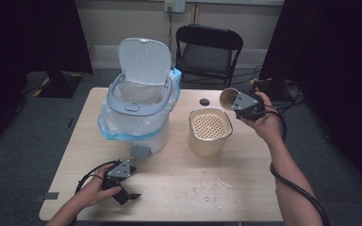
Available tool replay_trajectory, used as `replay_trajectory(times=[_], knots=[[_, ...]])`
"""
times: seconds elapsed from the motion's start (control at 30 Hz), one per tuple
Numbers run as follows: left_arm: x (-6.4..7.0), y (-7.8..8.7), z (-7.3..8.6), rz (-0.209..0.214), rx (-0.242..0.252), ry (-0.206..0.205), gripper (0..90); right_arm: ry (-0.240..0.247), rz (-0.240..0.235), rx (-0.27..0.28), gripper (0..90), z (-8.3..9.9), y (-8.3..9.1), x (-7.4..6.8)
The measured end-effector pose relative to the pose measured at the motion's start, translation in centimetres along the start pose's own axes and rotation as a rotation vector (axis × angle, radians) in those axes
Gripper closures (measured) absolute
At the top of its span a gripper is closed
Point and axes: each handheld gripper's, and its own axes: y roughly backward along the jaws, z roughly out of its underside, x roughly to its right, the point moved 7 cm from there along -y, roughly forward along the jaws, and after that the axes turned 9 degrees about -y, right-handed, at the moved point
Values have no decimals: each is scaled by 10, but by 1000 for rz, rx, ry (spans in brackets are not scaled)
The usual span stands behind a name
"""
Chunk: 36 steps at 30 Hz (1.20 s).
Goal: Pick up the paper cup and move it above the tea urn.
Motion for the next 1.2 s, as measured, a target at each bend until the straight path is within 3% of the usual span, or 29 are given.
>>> replay_trajectory(times=[0.33,0.47,0.87,1.0,1.07,1.2], knots=[[-1,0,0,-8,-3,-8,0,43,28,-12,392,-10,3,0],[-1,0,0,-9,-2,-8,0,105,66,-20,393,-14,3,2],[-1,0,0,-8,-2,-9,0,200,109,-21,394,-23,7,-2],[-1,0,0,-9,-2,-9,0,369,195,-64,395,-27,10,-2],[-1,0,0,-8,-3,-8,0,499,262,-80,395,-32,12,-4],[-1,0,0,-7,-2,-8,0,703,402,-96,396,-43,18,-10]])
